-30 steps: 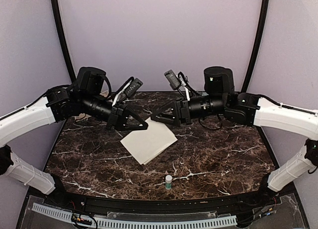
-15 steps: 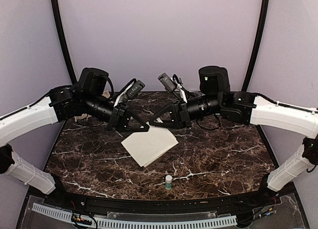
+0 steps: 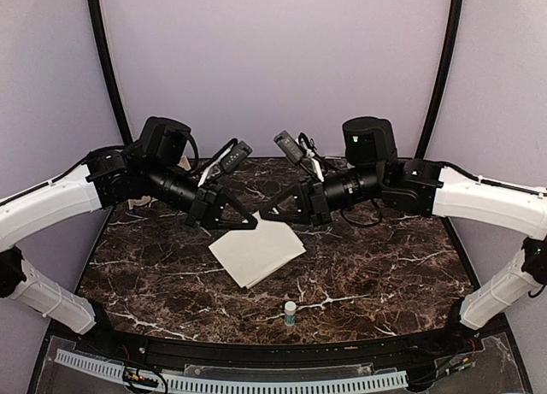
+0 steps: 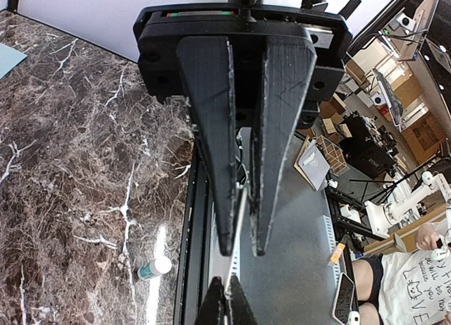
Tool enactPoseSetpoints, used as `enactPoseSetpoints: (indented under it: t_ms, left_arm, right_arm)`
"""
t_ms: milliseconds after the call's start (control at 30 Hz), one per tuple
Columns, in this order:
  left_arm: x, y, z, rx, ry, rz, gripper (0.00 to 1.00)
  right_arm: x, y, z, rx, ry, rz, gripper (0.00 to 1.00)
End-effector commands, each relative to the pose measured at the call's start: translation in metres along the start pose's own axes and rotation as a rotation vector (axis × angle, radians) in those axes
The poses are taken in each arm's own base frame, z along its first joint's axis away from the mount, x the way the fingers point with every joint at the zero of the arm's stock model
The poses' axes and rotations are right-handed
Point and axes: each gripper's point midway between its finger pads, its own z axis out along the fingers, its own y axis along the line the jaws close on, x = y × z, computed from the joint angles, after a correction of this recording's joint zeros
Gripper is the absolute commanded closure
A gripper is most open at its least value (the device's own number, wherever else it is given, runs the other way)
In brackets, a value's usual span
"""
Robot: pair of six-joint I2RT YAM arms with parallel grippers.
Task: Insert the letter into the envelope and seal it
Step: Fold the letter.
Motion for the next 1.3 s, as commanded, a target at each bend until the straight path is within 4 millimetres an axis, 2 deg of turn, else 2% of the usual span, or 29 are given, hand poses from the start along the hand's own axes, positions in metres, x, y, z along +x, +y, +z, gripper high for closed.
enactPoseSetpoints:
  t_ms: [0,200,267,333,367,433,533,700,767,800,833,867,900,1033,1267]
  left_arm:
    - [-0.006,-0.004,-0.005,-0.026,-0.005,0.034,1.00]
    - [-0.006,-0.004,-0.005,-0.024,-0.005,0.032,1.00]
    - [-0.006,-0.004,-0.004,-0.018,-0.006,0.032,0.96]
    - [-0.007,-0.005,-0.004,-0.011,-0.010,0.033,0.83]
    - [-0.007,-0.005,-0.004,-0.010,-0.012,0.033,0.72]
    - [-0.008,-0.006,-0.005,-0.009,-0.014,0.037,0.61]
    - [-0.008,-0.007,-0.006,-0.017,-0.017,0.043,0.57]
    - [-0.002,-0.002,-0.007,-0.043,-0.005,0.037,0.70]
    - [-0.001,-0.001,-0.007,-0.046,-0.002,0.033,0.80]
    - [0.000,-0.001,-0.007,-0.046,-0.001,0.034,0.94]
    - [0.001,-0.001,-0.007,-0.045,0.000,0.031,0.97]
    - [0.001,0.000,-0.007,-0.047,0.000,0.032,1.00]
    - [-0.001,0.000,-0.008,-0.059,-0.007,0.040,1.00]
    - [-0.008,-0.003,-0.016,-0.086,-0.038,0.076,1.00]
    - [-0.007,0.004,-0.025,-0.120,-0.025,0.068,1.00]
  right_arm:
    - [-0.005,0.010,-0.007,-0.006,-0.031,-0.027,0.94]
    - [-0.004,0.008,-0.006,0.004,-0.028,-0.019,1.00]
    - [-0.005,0.007,-0.007,0.008,-0.033,-0.020,1.00]
    - [-0.006,0.006,-0.007,0.013,-0.038,-0.020,1.00]
    - [-0.006,0.006,-0.007,0.015,-0.041,-0.022,1.00]
    - [-0.007,0.006,-0.007,0.017,-0.043,-0.022,1.00]
    - [-0.008,0.005,-0.006,0.020,-0.045,-0.022,1.00]
    - [-0.008,0.004,-0.006,0.028,-0.046,-0.023,1.00]
    - [-0.007,0.002,-0.006,0.032,-0.044,-0.020,1.00]
    - [-0.007,0.003,-0.006,0.032,-0.045,-0.021,1.00]
    - [-0.007,0.002,-0.006,0.035,-0.045,-0.020,1.00]
    - [-0.007,0.001,-0.006,0.037,-0.043,-0.019,0.96]
    - [-0.006,0.001,-0.006,0.037,-0.041,-0.017,0.88]
    - [0.000,0.002,-0.006,0.019,-0.018,-0.008,0.80]
    - [0.018,-0.001,-0.009,0.035,0.039,0.034,0.80]
